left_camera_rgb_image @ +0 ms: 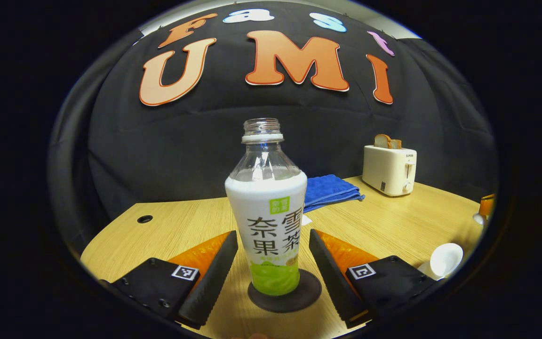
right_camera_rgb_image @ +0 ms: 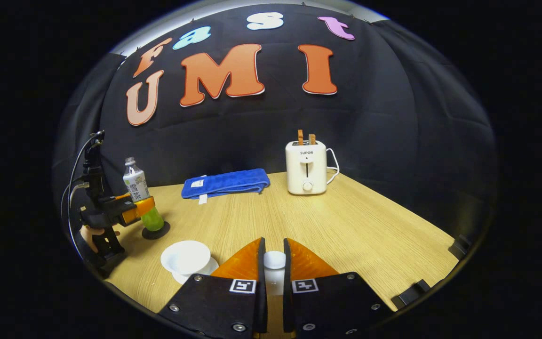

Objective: Open the teacup lid with one hand, grasp the water bottle and pour water into the teacup with the other hand; after pouring, place the water bottle on the coaster and then close the teacup lid.

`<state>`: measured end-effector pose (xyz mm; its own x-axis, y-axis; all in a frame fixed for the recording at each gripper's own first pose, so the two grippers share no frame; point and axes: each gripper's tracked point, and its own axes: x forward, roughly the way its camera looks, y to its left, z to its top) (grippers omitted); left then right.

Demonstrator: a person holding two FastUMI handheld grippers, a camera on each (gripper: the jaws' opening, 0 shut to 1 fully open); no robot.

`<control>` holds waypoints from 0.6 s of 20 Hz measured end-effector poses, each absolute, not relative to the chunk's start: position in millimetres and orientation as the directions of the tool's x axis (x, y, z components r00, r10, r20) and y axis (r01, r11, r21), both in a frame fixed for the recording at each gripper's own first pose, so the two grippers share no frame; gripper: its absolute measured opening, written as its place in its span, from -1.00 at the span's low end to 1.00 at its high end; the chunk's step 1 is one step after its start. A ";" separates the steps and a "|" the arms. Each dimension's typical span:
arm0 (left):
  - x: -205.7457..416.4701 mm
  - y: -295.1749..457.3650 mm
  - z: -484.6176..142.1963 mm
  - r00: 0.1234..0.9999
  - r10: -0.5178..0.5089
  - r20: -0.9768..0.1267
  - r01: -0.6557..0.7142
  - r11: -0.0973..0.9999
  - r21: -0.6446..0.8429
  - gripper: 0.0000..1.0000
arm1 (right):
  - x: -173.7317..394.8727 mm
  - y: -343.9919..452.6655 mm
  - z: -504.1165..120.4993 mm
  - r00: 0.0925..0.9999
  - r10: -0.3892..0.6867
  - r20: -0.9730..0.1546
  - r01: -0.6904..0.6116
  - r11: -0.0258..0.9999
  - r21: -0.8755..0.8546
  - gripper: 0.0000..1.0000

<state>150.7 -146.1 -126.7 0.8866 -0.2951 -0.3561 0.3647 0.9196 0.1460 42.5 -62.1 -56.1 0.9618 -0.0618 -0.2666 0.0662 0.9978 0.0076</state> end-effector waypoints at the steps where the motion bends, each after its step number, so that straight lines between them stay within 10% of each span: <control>1: 146.8 -145.4 -126.0 0.889 -0.294 -0.352 0.363 0.920 0.148 0.99 | 44.7 -56.2 -52.5 0.966 -0.050 -0.255 0.053 0.999 0.005 -0.74; 12: 85.4 -106.7 -97.2 0.922 -0.242 -0.302 0.296 0.943 0.150 0.92 | 70.9 46.3 -56.7 0.956 0.158 -0.248 -0.156 0.987 0.028 -0.74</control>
